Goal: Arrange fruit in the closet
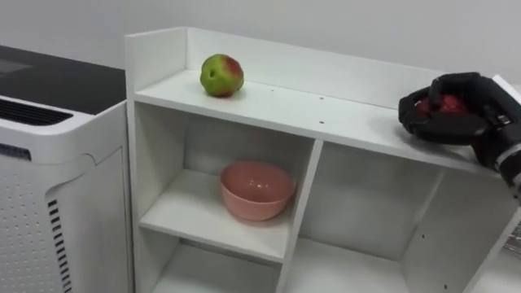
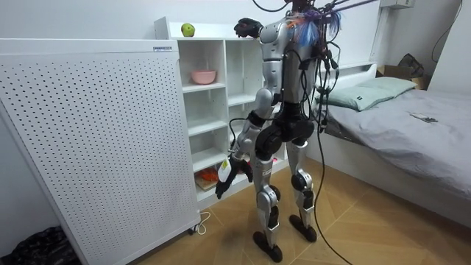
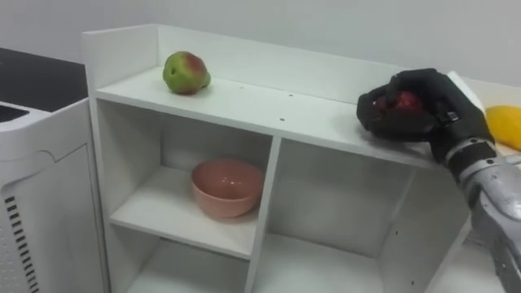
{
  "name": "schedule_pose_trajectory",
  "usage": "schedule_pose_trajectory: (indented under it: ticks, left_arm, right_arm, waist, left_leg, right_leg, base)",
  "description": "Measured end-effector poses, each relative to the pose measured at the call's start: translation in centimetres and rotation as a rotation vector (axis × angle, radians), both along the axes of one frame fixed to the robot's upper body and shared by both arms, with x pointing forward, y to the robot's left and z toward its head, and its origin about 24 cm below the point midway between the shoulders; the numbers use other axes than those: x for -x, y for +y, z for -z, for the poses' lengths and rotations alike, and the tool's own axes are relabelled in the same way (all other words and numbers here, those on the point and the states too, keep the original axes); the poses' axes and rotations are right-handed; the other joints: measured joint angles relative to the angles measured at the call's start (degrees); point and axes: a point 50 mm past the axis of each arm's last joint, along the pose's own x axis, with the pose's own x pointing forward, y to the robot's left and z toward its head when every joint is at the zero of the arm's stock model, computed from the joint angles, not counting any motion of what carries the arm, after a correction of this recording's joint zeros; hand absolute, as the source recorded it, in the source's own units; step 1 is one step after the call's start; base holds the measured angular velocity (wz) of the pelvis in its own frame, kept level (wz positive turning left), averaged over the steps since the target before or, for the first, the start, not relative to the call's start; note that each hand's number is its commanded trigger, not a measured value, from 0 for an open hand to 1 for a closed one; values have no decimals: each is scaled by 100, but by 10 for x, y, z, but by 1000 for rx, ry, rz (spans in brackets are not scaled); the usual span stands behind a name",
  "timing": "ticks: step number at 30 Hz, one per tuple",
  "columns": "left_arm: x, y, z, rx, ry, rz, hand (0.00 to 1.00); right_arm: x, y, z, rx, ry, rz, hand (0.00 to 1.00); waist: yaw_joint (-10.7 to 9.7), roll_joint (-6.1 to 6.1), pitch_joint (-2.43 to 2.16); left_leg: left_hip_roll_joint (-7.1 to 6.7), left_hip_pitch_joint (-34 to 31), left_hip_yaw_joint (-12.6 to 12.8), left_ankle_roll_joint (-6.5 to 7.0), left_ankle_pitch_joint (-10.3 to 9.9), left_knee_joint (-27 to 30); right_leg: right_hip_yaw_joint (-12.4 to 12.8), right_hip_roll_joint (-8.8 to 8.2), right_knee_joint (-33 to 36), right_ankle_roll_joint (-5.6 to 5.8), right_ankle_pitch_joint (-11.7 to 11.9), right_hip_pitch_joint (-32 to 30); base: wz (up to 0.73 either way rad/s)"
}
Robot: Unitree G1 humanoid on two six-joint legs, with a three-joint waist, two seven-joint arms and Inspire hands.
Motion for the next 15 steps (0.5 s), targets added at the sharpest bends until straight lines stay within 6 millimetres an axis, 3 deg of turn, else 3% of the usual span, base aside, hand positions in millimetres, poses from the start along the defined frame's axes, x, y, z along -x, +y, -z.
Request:
schedule_pose_trajectory:
  ticks: [2,5,9,15]
  left_arm:
    - [0,-2,1,7,-3,5,0]
    - [-1,-4,2,10,1,23,0]
    - [8,-4,3,10,22,16,0]
    - [16,-6,4,11,46,26,0]
  right_arm:
    - [11,24,3,-48,-40,-97,100]
    - [24,48,11,-71,-28,-237,100]
    - [38,75,26,-43,42,-407,100]
    - [52,103,23,-17,50,-628,100]
  waist:
    - [-27,57,-33]
    - [-61,162,-17]
    - [-78,162,-18]
    - [-108,107,-20]
  left_leg:
    - [14,-7,110,0,1,11]
    - [30,4,209,-1,0,6]
    - [45,-22,228,-10,4,6]
    - [42,-292,214,-5,44,119]
  right_leg:
    - [-3,-4,2,0,0,-50]
    - [-5,-4,1,0,0,-53]
    - [-6,3,-3,-8,-6,-81]
    - [-105,-7,0,-49,18,-263]
  base:
    - [-28]
    - [-21]
    - [-10]
    - [7]
